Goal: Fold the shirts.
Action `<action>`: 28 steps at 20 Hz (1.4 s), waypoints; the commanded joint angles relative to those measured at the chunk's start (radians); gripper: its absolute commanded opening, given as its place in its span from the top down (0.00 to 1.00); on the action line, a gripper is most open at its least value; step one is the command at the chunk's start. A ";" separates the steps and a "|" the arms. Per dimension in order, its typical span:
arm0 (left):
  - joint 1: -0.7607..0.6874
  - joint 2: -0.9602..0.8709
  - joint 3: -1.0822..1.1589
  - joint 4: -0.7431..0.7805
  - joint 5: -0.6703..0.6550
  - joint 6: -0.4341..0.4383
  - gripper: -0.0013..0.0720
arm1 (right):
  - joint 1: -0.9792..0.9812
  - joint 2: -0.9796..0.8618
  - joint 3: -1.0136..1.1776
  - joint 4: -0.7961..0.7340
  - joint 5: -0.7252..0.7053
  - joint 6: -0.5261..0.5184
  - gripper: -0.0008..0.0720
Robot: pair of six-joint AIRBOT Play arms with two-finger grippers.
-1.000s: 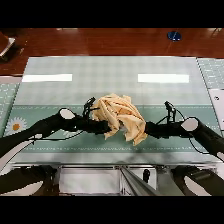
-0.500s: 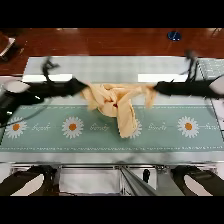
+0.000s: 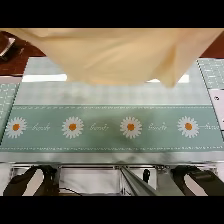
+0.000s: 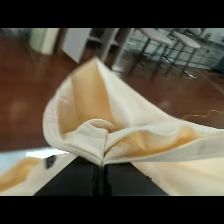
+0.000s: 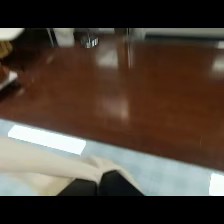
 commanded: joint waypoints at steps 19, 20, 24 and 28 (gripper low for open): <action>-0.094 0.304 -0.447 0.368 -0.060 -0.106 0.96 | -0.002 0.137 -0.599 0.034 0.011 -0.009 0.95; -0.095 0.293 -0.538 0.358 -0.001 -0.106 0.96 | -0.002 0.080 -0.632 0.045 -0.036 -0.033 0.95; -0.154 0.159 -0.813 0.327 0.362 -0.049 0.96 | -0.002 -0.252 -0.592 0.118 -0.254 -0.088 0.95; -0.248 -0.114 -0.795 0.327 0.597 -0.046 0.95 | -0.002 -0.617 -0.364 0.185 -0.282 -0.088 0.95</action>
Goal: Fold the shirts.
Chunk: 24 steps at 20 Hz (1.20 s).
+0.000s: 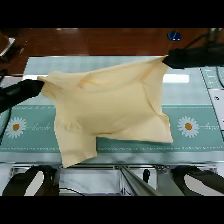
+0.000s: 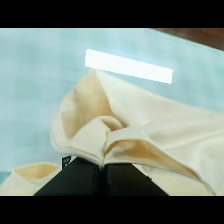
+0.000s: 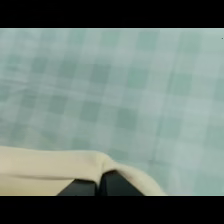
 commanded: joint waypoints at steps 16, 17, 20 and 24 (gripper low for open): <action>0.343 -0.485 0.163 0.149 -0.564 -0.012 0.29 | -0.390 -0.061 -0.143 -0.254 0.237 0.081 0.42; 0.390 -0.485 0.102 0.148 -0.581 -0.006 0.29 | -0.426 0.019 -0.295 -0.208 0.166 0.082 0.42; 0.517 -0.485 -0.040 0.098 -0.574 0.023 0.29 | -0.532 0.252 -0.682 0.050 0.092 -0.063 0.42; 0.550 -0.533 -0.092 0.024 -0.566 0.048 0.29 | -0.626 0.430 -0.922 0.077 0.102 -0.083 0.42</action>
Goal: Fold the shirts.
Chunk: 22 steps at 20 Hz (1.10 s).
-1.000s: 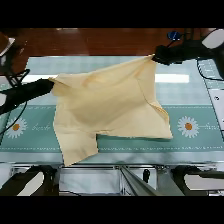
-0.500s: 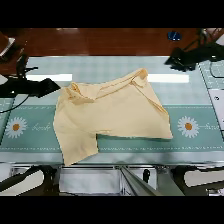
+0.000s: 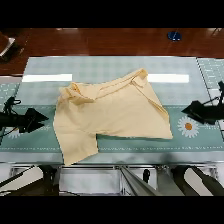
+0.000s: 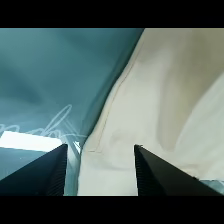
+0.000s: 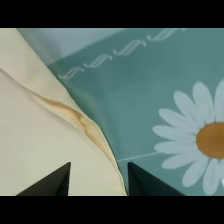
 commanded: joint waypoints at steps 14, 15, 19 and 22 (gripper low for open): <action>-0.203 -0.166 -0.060 -0.146 0.073 0.062 0.95 | -0.068 0.156 -0.260 0.048 0.034 -0.042 0.43; -0.203 -0.166 -0.060 -0.146 0.072 0.062 0.95 | -0.068 0.155 -0.260 0.018 0.033 -0.011 0.43; -0.203 -0.166 -0.060 -0.146 0.071 0.062 0.95 | -0.068 0.120 -0.263 -0.087 0.074 0.060 0.43; -0.203 -0.166 -0.060 -0.146 0.072 0.062 0.95 | -0.027 0.045 -0.290 -0.070 0.083 0.057 0.43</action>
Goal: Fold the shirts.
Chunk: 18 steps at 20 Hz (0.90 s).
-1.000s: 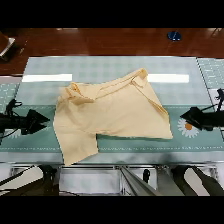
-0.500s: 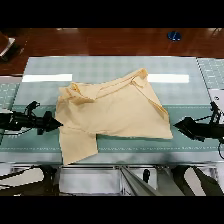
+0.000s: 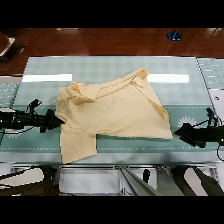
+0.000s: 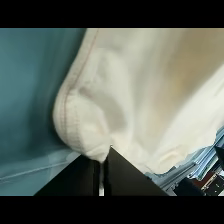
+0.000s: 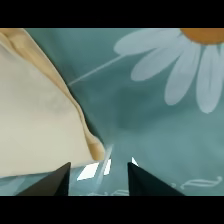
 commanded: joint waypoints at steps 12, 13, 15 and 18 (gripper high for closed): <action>-0.001 0.000 0.007 -0.041 0.008 0.012 0.95 | 0.079 -0.232 -0.012 0.450 -0.153 -0.269 0.95; -0.001 0.003 0.022 -0.073 -0.004 0.030 0.95 | 0.079 -0.232 0.005 0.482 -0.129 -0.288 0.95; -0.001 0.035 0.085 -0.189 -0.040 0.067 0.96 | 0.083 -0.232 0.107 0.497 -0.045 -0.304 0.95; -0.010 0.191 0.260 -0.412 -0.032 0.099 0.96 | 0.181 -0.229 0.456 0.431 0.014 -0.230 0.95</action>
